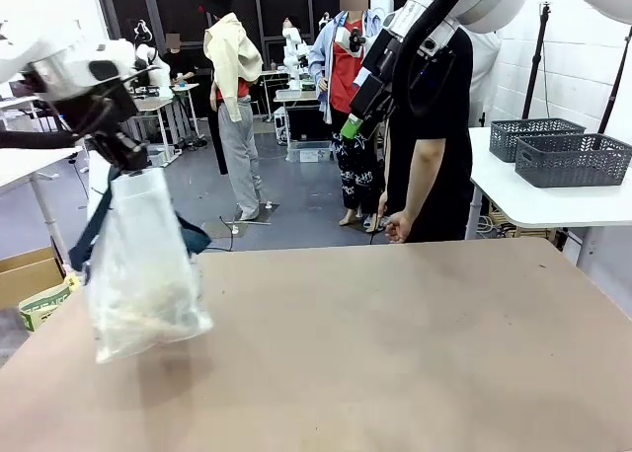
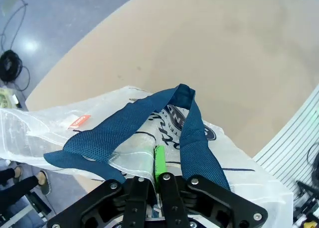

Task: Transfer purchased items from the store into the shopping bag.
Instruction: Move the Reusable shopping bag to the right side of the table.

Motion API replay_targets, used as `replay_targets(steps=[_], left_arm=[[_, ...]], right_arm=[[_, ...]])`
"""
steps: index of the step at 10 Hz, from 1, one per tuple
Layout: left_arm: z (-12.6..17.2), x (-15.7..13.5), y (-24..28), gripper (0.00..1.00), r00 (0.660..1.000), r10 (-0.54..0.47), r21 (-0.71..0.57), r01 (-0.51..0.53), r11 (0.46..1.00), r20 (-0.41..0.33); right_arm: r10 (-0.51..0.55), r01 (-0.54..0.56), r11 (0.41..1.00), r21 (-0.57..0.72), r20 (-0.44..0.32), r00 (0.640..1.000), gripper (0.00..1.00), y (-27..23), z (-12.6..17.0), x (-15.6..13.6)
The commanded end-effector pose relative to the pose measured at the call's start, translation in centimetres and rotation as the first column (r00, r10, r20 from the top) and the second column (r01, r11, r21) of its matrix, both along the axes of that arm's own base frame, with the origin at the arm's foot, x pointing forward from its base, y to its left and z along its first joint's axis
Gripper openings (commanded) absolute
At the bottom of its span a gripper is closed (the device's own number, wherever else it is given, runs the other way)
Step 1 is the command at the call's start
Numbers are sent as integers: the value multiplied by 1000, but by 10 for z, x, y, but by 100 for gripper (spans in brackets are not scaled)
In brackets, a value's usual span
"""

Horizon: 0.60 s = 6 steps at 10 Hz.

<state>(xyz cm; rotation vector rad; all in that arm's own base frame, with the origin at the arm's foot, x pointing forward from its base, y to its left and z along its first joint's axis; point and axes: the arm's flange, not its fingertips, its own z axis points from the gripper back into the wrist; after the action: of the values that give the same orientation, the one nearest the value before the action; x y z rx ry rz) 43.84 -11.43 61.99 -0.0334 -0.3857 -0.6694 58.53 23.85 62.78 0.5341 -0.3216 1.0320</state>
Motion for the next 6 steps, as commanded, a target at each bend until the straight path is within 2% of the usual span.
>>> replay_targets(steps=[1,3,4,5,6], left_arm=[[10,-6,25,0,998,-65,15,64,998,20],[6,-4,43,0,987,-160,17,160,987,-33],[5,-2,52,0,980,-194,27,195,980,-37],[8,0,61,0,975,-223,1,223,975,-26],[8,4,49,0,979,-201,-15,202,979,29]], right_arm=[[3,-3,1000,-13,-1,1000,100,-1,-1,-1],[3,-3,1000,-13,-1,1000,100,-1,-1,-1],[3,-3,1000,-13,-1,1000,100,-1,-1,-1],[3,-3,1000,-13,-1,1000,100,-1,-1,-1],[3,-3,1000,-13,-1,1000,100,-1,-1,-1]])
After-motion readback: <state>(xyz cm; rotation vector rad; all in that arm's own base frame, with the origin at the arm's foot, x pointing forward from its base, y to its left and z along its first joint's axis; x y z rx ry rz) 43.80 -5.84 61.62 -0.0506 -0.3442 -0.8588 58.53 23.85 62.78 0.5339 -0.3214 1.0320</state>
